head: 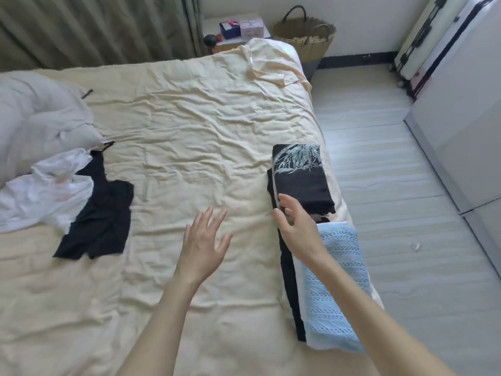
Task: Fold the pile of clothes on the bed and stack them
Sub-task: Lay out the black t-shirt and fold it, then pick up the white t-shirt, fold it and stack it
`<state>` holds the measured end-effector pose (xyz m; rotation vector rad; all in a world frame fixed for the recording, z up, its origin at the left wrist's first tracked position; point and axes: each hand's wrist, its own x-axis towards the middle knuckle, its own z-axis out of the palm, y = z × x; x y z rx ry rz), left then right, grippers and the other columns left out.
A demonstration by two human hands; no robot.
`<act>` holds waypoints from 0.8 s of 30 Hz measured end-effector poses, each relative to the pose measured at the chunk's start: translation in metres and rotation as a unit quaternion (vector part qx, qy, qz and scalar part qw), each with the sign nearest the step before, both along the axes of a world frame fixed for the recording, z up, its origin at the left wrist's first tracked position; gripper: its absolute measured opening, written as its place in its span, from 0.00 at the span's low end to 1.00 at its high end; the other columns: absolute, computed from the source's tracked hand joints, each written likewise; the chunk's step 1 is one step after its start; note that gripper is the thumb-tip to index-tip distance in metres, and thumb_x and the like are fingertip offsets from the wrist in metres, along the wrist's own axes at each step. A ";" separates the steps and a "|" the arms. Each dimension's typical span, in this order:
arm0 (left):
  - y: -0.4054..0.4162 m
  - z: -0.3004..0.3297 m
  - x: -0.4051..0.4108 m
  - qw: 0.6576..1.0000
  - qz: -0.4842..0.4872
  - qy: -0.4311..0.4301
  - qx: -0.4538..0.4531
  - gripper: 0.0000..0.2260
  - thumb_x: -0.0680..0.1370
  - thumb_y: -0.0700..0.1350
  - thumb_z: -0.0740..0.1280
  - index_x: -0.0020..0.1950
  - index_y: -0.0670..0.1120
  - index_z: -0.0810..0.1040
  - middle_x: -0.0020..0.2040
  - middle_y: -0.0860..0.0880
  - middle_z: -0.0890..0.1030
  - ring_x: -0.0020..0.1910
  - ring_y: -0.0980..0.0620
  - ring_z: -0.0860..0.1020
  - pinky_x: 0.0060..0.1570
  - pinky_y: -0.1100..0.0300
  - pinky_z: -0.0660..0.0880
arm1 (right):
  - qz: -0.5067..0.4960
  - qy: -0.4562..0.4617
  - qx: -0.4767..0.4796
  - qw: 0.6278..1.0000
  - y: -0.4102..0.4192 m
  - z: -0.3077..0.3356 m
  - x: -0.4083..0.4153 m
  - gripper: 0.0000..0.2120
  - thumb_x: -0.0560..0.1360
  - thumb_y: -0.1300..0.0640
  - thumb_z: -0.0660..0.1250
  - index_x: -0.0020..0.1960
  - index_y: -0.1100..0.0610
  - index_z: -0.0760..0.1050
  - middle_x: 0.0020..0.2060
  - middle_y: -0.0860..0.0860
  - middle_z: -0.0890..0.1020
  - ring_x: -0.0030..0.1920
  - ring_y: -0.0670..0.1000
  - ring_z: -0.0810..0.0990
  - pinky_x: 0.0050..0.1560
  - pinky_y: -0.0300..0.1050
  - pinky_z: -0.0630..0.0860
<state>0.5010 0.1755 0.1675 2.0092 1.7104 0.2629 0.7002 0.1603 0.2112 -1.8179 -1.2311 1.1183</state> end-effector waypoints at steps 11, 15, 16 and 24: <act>-0.152 0.085 -0.263 0.990 0.137 0.036 0.018 0.24 0.81 0.53 0.57 0.76 0.54 0.57 0.78 0.50 0.51 0.77 0.51 0.46 0.73 0.53 0.48 | 0.322 -0.290 0.176 0.884 -0.062 0.073 -0.245 0.25 0.79 0.48 0.60 0.74 0.51 0.61 0.72 0.51 0.66 0.70 0.54 0.65 0.69 0.50 0.62; -0.204 0.102 -0.364 0.986 0.150 0.069 0.020 0.24 0.81 0.53 0.55 0.77 0.55 0.54 0.78 0.50 0.49 0.77 0.51 0.44 0.73 0.54 0.44 | 0.357 -0.300 0.191 0.863 -0.092 0.082 -0.346 0.25 0.79 0.48 0.60 0.74 0.51 0.60 0.72 0.50 0.66 0.70 0.53 0.66 0.69 0.47 0.60; -0.215 0.104 -0.386 0.985 0.153 0.075 0.018 0.24 0.81 0.53 0.55 0.77 0.55 0.53 0.78 0.51 0.49 0.77 0.52 0.44 0.73 0.54 0.44 | 0.368 -0.306 0.190 0.857 -0.099 0.080 -0.368 0.25 0.79 0.47 0.59 0.75 0.51 0.60 0.72 0.50 0.66 0.70 0.52 0.65 0.69 0.46 0.60; -0.243 0.089 -0.518 0.976 0.203 0.075 -0.029 0.23 0.81 0.54 0.54 0.77 0.56 0.54 0.78 0.52 0.47 0.77 0.52 0.42 0.73 0.55 0.43 | 0.423 -0.321 0.173 0.830 -0.090 0.058 -0.496 0.25 0.80 0.48 0.59 0.75 0.52 0.60 0.71 0.49 0.66 0.70 0.52 0.65 0.69 0.47 0.60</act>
